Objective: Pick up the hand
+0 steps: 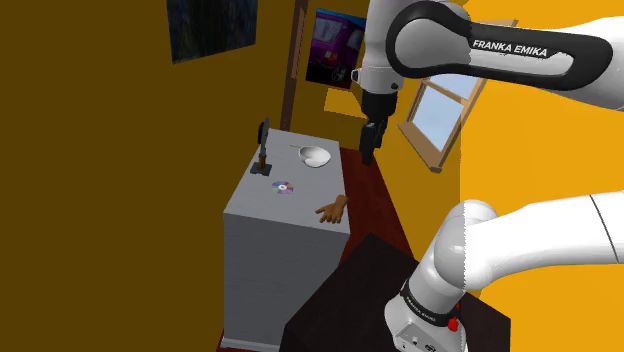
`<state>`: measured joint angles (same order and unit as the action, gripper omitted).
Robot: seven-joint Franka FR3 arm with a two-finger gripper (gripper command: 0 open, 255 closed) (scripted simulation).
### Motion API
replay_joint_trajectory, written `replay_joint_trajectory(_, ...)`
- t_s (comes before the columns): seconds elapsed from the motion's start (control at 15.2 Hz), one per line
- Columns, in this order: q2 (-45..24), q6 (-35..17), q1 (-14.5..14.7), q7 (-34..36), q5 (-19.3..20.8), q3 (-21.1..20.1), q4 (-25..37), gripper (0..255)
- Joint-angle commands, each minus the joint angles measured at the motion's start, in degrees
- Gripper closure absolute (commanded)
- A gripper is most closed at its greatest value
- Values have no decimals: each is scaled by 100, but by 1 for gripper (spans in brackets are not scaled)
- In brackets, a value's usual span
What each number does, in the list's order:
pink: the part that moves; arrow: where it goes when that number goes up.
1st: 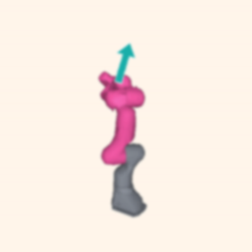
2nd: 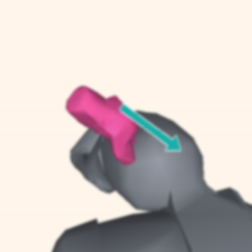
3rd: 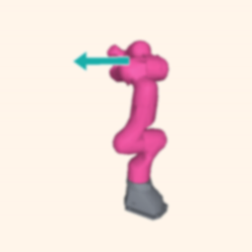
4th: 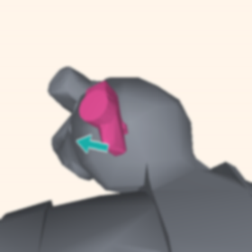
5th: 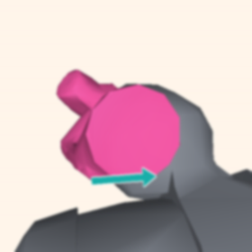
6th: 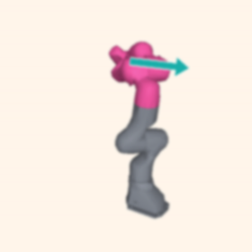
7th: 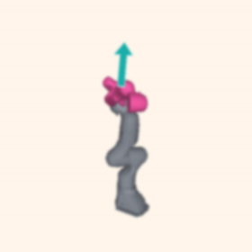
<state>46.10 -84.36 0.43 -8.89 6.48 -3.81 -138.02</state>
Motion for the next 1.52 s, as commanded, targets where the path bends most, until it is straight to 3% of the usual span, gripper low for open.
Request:
replay_joint_trajectory(0.0,0,0,0,0,0,0,0,0)
replay_joint_trajectory(0.4,178,-1366,-71,-192,421,226,-1239,0)
replay_joint_trajectory(0.79,-92,-2939,-292,-305,973,503,-2212,0)
replay_joint_trajectory(1.12,-809,-4477,-645,-275,1605,729,-2740,0)
replay_joint_trajectory(1.45,-2043,-6176,-1245,43,2551,814,-2902,0)
